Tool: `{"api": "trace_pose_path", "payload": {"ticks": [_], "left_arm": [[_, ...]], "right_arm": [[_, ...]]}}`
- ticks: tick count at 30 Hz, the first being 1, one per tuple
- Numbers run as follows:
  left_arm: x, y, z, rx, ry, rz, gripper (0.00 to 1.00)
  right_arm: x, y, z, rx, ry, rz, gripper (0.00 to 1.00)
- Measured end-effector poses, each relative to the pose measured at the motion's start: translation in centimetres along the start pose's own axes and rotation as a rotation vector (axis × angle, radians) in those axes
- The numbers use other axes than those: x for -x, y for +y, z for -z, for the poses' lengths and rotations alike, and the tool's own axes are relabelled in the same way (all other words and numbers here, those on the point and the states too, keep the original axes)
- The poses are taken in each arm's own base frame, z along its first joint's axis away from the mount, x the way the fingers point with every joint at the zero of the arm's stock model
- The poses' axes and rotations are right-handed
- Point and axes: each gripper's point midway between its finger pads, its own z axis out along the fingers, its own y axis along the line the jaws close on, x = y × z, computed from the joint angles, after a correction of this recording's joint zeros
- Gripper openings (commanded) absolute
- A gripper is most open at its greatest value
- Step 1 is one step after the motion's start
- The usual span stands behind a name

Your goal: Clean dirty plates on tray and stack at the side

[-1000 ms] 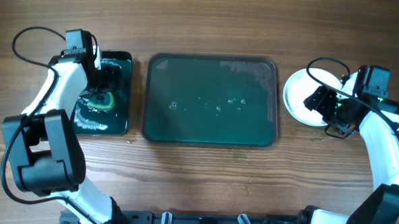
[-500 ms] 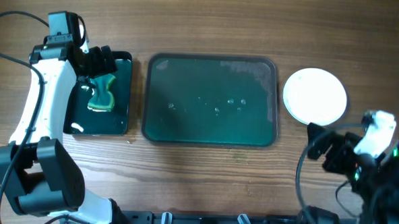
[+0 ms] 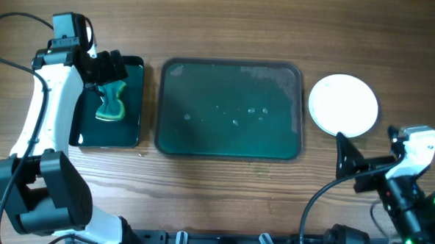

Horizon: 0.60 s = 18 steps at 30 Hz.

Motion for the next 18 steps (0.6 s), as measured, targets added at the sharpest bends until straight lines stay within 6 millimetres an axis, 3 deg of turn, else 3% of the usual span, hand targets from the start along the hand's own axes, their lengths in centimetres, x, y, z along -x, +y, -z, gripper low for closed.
{"api": "trace_pose_path", "payload": {"ticks": [5, 12, 18], "left_arm": [[0.0, 0.0, 0.0, 0.000, 0.001, 0.000, 1.00], [0.0, 0.0, 0.0, 0.000, 0.001, 0.004, 1.00], [0.0, 0.0, 0.0, 0.000, 0.000, 0.007, 1.00]], "right_arm": [[-2.4, 0.9, -1.7, 0.042, -0.182, 0.129, 1.00], [-8.9, 0.2, -6.0, 0.026, -0.353, 0.194, 1.00], [-12.3, -1.2, -7.9, -0.037, -0.311, 0.113, 1.00]]}}
